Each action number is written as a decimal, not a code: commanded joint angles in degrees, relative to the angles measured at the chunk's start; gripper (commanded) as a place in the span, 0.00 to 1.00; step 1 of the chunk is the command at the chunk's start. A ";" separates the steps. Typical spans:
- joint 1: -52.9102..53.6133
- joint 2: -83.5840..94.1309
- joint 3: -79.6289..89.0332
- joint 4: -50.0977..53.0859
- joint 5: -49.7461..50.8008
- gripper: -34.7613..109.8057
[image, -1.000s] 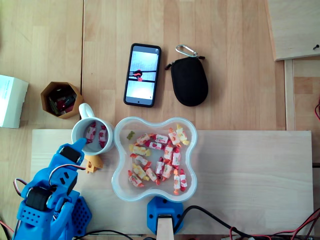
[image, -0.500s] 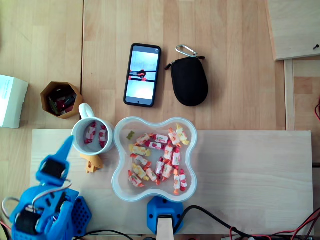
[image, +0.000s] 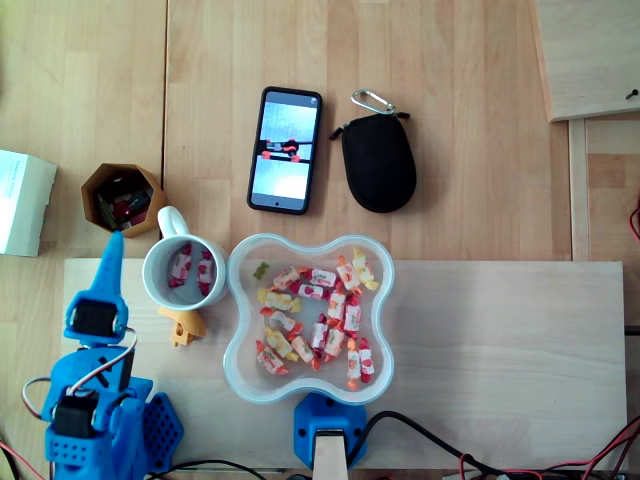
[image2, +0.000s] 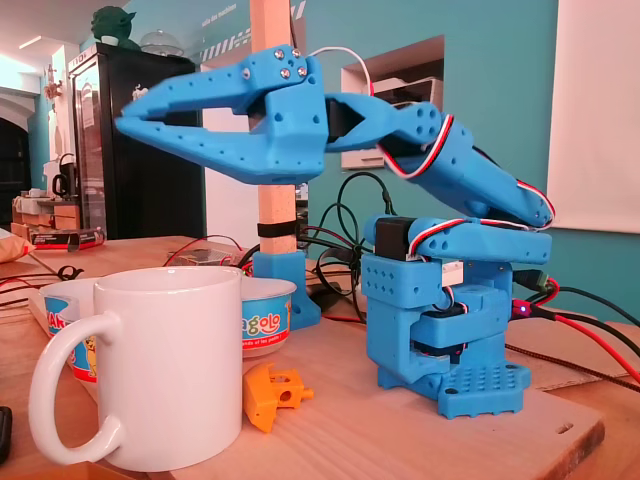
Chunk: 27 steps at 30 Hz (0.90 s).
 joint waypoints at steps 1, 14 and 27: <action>-0.09 2.81 3.78 -12.57 0.44 0.22; -0.09 2.72 16.00 -38.85 0.44 0.22; 0.35 2.90 16.08 -38.85 1.41 0.22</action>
